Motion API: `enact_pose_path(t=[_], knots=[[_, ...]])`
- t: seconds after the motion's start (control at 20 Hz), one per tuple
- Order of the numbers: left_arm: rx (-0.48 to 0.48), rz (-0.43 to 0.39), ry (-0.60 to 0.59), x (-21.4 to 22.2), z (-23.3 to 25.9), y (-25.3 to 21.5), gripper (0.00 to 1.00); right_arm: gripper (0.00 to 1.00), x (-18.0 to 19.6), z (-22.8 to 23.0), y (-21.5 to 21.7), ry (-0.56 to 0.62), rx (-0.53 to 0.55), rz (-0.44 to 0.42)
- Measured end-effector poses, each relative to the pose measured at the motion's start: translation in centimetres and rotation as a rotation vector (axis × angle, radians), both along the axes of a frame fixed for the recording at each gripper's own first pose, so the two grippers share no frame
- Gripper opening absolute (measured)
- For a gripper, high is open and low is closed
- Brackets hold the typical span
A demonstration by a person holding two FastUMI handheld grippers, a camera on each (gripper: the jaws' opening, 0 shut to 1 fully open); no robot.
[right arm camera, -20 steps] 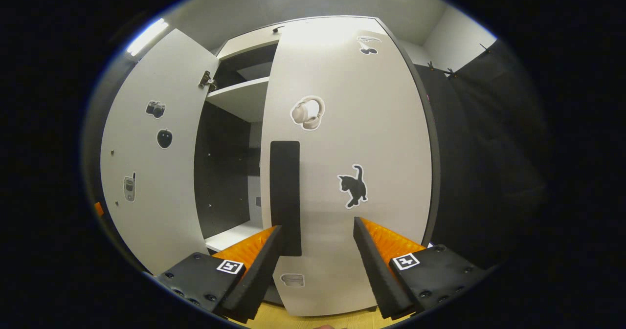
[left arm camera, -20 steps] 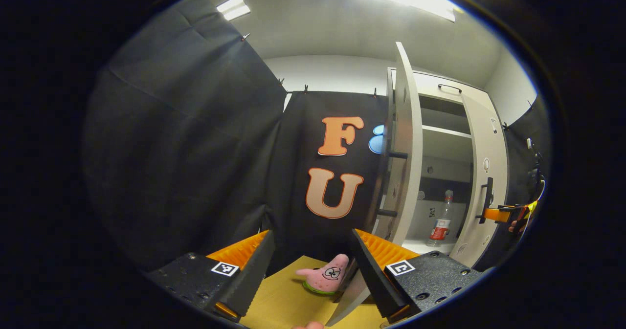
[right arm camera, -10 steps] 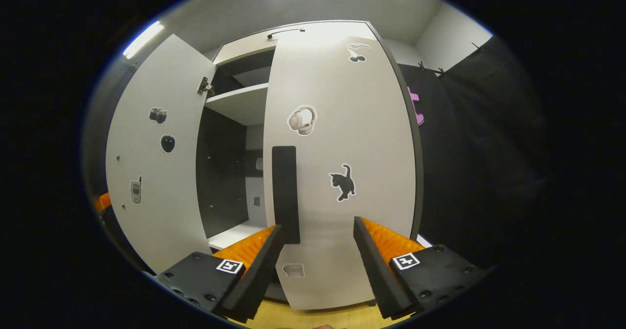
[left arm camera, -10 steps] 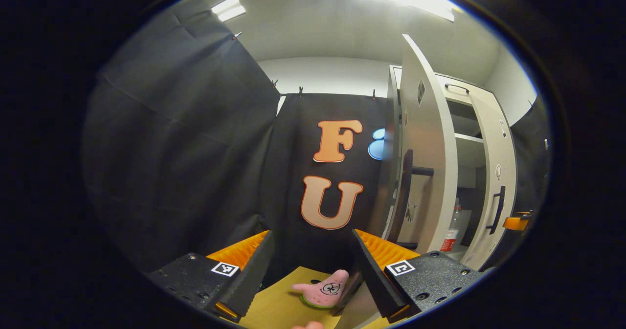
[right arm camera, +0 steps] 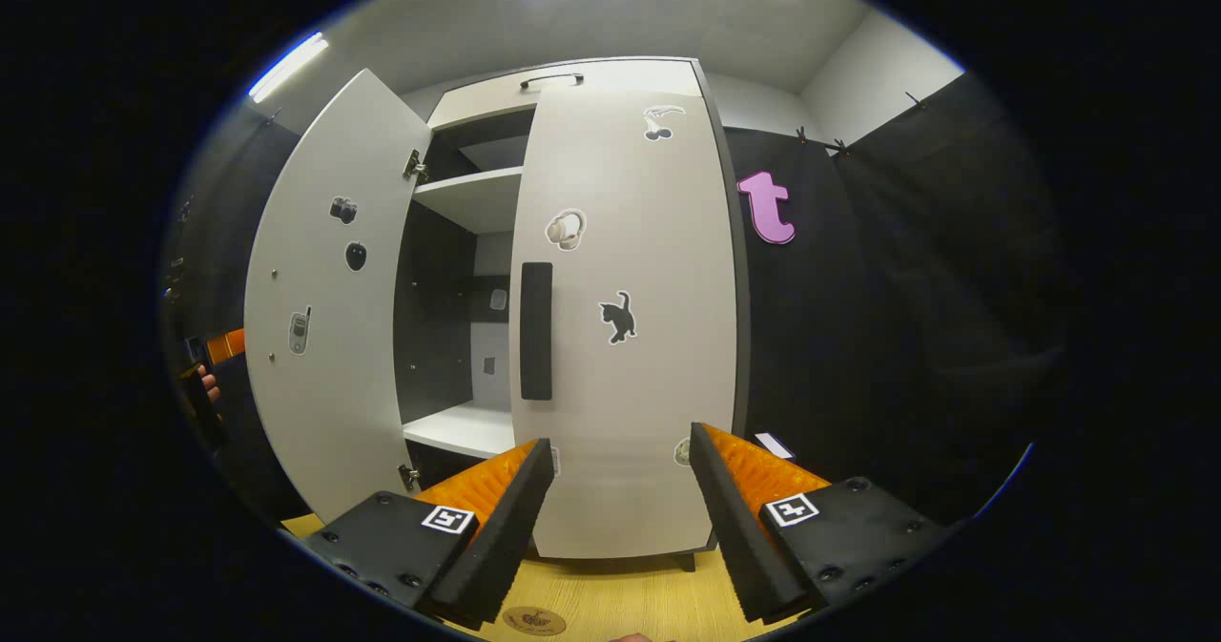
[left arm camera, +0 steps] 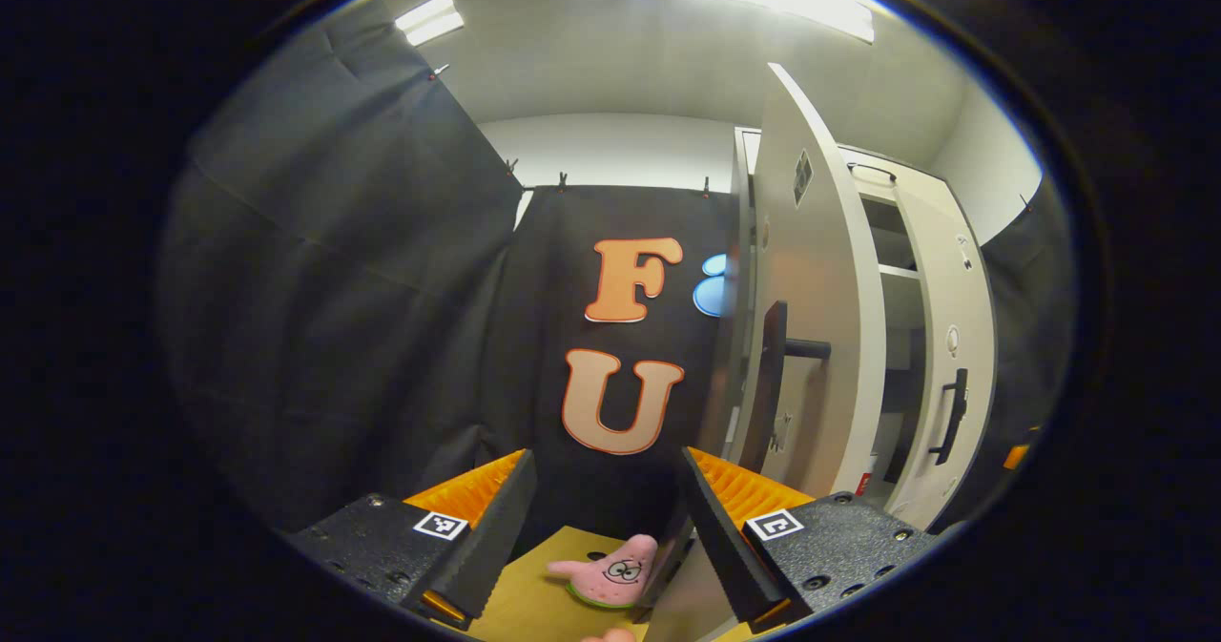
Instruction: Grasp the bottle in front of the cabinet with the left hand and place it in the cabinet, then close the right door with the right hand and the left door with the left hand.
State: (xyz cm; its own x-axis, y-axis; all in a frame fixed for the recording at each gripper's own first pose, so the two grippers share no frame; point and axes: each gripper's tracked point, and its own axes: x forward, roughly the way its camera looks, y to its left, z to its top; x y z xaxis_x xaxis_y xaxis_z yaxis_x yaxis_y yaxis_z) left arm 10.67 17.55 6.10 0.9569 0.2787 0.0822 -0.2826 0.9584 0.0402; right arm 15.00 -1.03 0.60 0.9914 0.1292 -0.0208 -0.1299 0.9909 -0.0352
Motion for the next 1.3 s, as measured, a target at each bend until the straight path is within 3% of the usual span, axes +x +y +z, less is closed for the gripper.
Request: enact_pose_path(t=[0.55, 0.75, 1.05, 1.3], knots=[[-0.023, -0.166, 0.032, 3.3, -2.6, -11.7, 0.91, 0.95, -3.5, -0.1, -6.2, 0.012, 0.0, -0.057], [-0.073, -0.255, 0.059, 5.1, -3.7, -16.3, 0.92, 0.95, -4.5, -0.1, -8.4, 0.011, 0.012, -0.095], [-0.079, -0.326, 0.079, 7.9, -4.8, -19.8, 0.94, 0.95, -5.5, -0.4, -10.7, 0.014, 0.014, -0.146], [-0.104, -0.337, 0.089, 9.8, -6.0, -21.1, 0.94, 0.95, -5.8, -0.5, -11.7, 0.017, 0.016, -0.167]])
